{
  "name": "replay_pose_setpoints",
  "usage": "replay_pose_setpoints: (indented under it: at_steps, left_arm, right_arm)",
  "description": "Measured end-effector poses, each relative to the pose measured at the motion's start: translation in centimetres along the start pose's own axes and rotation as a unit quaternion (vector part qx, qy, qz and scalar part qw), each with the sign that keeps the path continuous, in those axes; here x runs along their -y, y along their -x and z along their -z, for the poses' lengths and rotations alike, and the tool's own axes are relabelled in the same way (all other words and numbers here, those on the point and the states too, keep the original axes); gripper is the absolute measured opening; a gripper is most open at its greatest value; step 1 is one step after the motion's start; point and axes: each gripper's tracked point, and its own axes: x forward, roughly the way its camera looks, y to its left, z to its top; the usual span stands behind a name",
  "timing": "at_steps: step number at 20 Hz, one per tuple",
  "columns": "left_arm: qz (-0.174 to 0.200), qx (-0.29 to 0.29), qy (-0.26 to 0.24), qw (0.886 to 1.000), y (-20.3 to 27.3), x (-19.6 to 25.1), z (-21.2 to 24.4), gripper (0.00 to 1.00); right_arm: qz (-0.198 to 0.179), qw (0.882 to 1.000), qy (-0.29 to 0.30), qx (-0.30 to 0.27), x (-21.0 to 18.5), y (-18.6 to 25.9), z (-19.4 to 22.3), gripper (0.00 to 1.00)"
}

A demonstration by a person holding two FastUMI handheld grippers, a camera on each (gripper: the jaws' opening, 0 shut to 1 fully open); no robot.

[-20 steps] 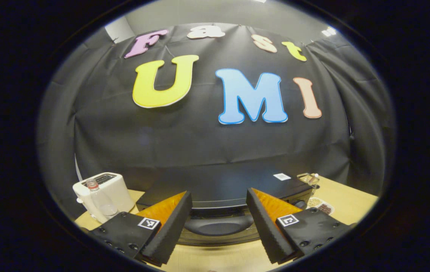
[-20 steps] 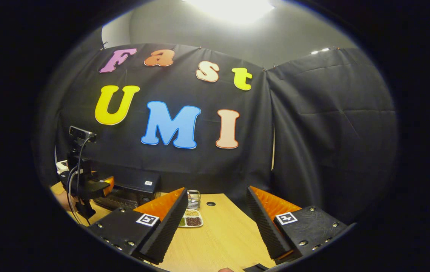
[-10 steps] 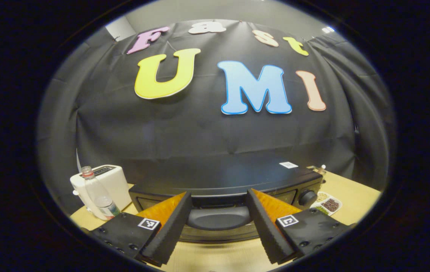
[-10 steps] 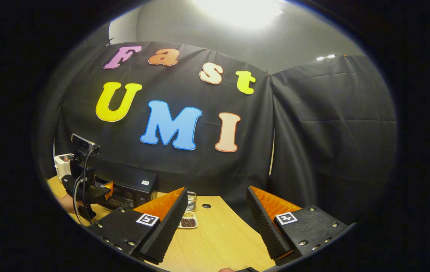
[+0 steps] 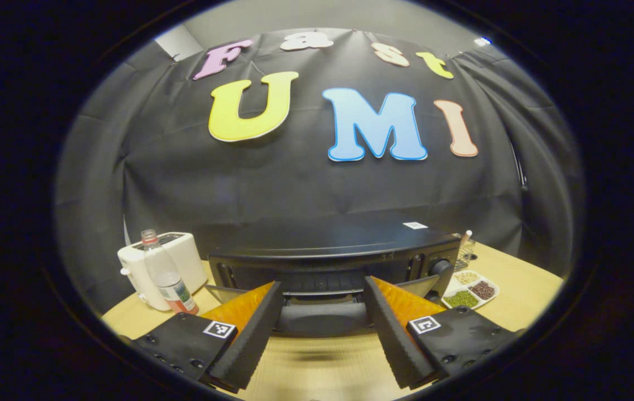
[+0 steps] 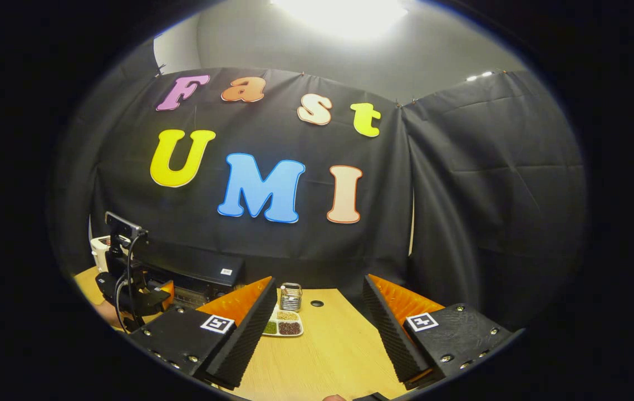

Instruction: Open the electric oven with the left hand, put the food in, and close the electric oven.

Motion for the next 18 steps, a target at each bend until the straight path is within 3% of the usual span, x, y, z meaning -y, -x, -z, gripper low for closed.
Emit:
replay_pose_setpoints:
  at_steps: [5, 8, 12, 18]
  left_arm:
    - [-0.007, -0.027, -0.012, 1.000, 2.5, 0.2, 2.6, 1.00]
    - [-0.008, -0.042, -0.017, 0.999, 3.9, 0.4, 4.2, 0.93]
    - [-0.013, -0.077, -0.012, 0.997, 5.6, 0.7, 7.3, 1.00]
    - [-0.023, -0.124, -0.014, 0.992, 6.8, 1.2, 11.5, 1.00]
  right_arm:
    - [-0.018, 1.000, -0.003, 0.006, 0.5, 0.9, 0.1, 0.96]
    - [-0.017, 1.000, -0.006, 0.005, 1.3, 1.6, 0.4, 0.96]
    - [-0.016, 1.000, -0.005, -0.004, 2.7, 2.7, 1.4, 0.97]
    - [-0.015, 1.000, -0.006, -0.011, 3.9, 3.6, 2.1, 0.97]
